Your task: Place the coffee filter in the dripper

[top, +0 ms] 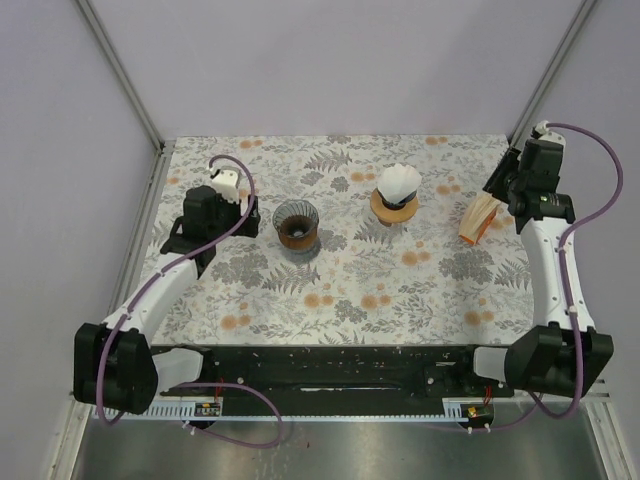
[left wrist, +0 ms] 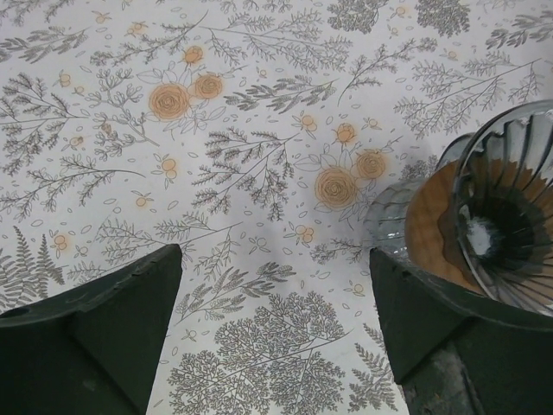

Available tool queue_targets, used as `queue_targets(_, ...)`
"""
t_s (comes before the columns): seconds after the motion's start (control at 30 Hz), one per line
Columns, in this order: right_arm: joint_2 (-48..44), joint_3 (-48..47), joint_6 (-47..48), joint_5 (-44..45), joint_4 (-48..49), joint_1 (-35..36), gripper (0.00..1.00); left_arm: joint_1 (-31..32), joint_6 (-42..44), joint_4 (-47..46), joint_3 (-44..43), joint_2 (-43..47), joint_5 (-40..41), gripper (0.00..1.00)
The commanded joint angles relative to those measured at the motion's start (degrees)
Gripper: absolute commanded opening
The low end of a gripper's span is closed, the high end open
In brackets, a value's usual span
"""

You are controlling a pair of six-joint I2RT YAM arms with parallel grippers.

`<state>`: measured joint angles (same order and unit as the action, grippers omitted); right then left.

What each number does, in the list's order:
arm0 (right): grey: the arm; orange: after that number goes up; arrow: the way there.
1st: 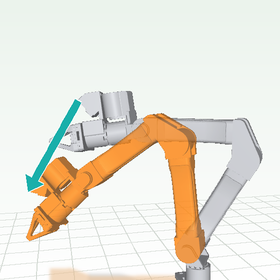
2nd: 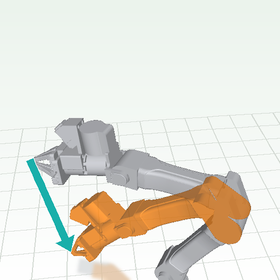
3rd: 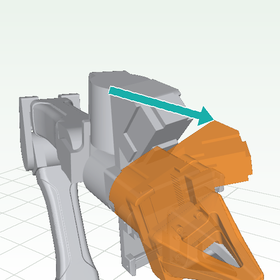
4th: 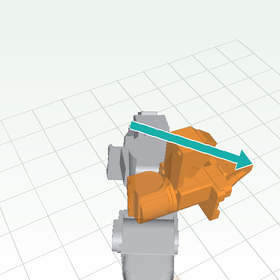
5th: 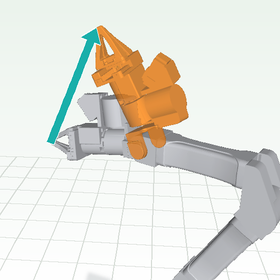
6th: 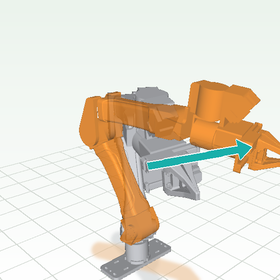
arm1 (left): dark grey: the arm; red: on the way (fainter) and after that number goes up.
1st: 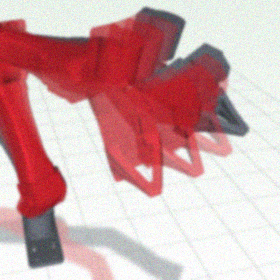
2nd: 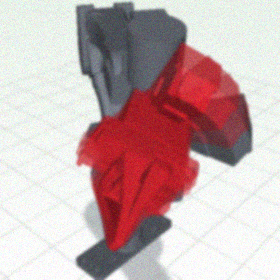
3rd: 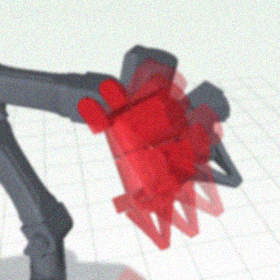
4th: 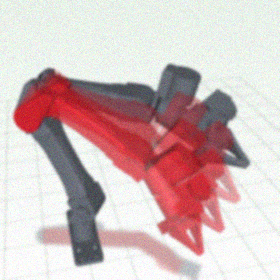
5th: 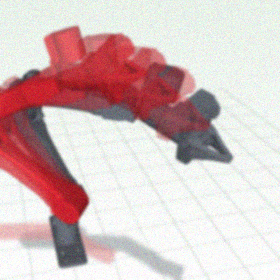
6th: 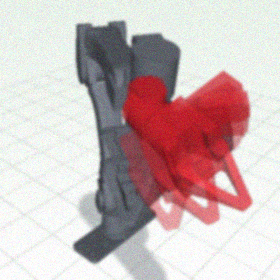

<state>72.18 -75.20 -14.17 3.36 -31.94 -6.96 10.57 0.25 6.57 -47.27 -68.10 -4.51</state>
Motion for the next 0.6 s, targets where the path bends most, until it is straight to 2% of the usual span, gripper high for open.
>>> queue_targets(0.0,3.6,2.4,-3.8,2.4,9.1,-2.3,0.43,-0.5,0.9,-13.3,4.9,-0.2,0.2,0.93)
queue_targets(0.1,8.2,1.2,-3.5,1.8,8.9,-2.3,0.43,-0.5,1.0,-19.4,8.8,-0.6,-0.8,0.93)
queue_targets(0.27,13.8,-0.2,-3.3,1.7,8.4,-2.0,0.43,-0.6,0.3,-22.1,10.5,-2.7,-1.8,0.93)
queue_targets(0.43,17.5,-0.4,-0.2,9.5,8.0,0.9,0.55,-0.6,0.0,-21.2,10.1,-4.8,-4.4,0.93)
queue_targets(0.57,21.3,-2.8,2.0,14.5,7.8,2.9,0.55,-0.7,0.0,-20.0,9.2,-6.1,-5.7,0.93)
